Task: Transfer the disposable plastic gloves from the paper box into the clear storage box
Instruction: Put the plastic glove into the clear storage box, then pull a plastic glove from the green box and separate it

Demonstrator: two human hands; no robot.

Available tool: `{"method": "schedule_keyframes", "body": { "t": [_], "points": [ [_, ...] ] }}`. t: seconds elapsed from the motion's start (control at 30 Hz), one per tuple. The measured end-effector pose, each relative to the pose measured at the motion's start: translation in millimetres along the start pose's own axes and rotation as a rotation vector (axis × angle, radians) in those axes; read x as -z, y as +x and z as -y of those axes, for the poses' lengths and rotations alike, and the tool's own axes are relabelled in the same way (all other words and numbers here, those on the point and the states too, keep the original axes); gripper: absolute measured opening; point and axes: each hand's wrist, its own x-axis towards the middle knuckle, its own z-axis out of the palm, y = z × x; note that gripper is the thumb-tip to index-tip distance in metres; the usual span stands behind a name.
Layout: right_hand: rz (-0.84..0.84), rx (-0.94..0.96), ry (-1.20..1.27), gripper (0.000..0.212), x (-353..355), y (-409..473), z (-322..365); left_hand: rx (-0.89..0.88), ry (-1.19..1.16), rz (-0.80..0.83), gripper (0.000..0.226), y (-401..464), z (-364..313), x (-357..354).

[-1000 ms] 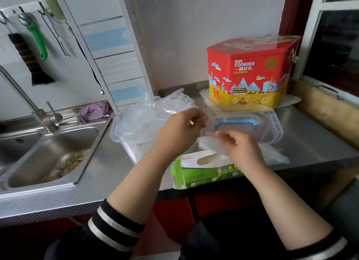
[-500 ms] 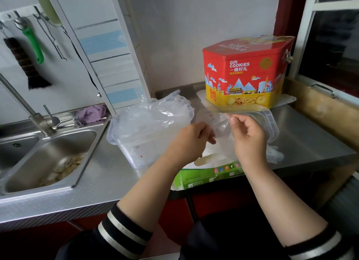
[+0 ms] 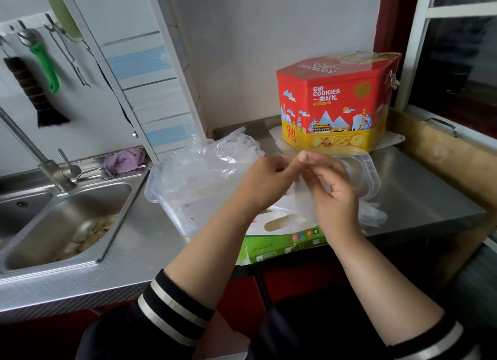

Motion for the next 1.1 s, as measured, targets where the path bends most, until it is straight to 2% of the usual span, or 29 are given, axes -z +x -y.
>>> {"method": "schedule_keyframes", "body": {
  "t": [0.1,0.17,0.33,0.5,0.7,0.87,1.1],
  "points": [
    [0.031,-0.007,-0.067,0.02,0.7,-2.3,-5.0,0.002,-0.085,-0.02,0.029,8.3,0.6,-5.2],
    [0.044,-0.023,-0.087,0.024,3.6,-2.0,-7.3,-0.021,-0.088,-0.074,0.022,13.2,0.3,-8.1],
    [0.083,0.065,-0.256,0.036,8.7,-1.4,-10.3,-0.165,0.095,-0.108,0.018,21.3,-3.2,-0.5],
    [0.206,0.114,-0.415,0.049,11.0,-5.1,-18.3,-0.213,0.052,-0.18,0.022,32.4,-8.1,28.1],
    [0.328,0.17,-0.656,0.052,9.2,-11.2,-25.0,-0.239,-0.004,-0.315,0.026,41.6,-1.1,73.1],
    [0.404,0.125,-0.813,0.056,10.9,-16.1,-28.6,-0.081,0.038,-0.525,0.022,53.9,23.2,120.8],
    [0.458,0.102,-0.846,0.05,14.6,-19.7,-33.2,0.253,0.235,-0.519,0.023,45.4,80.5,155.7]
  ]
}}
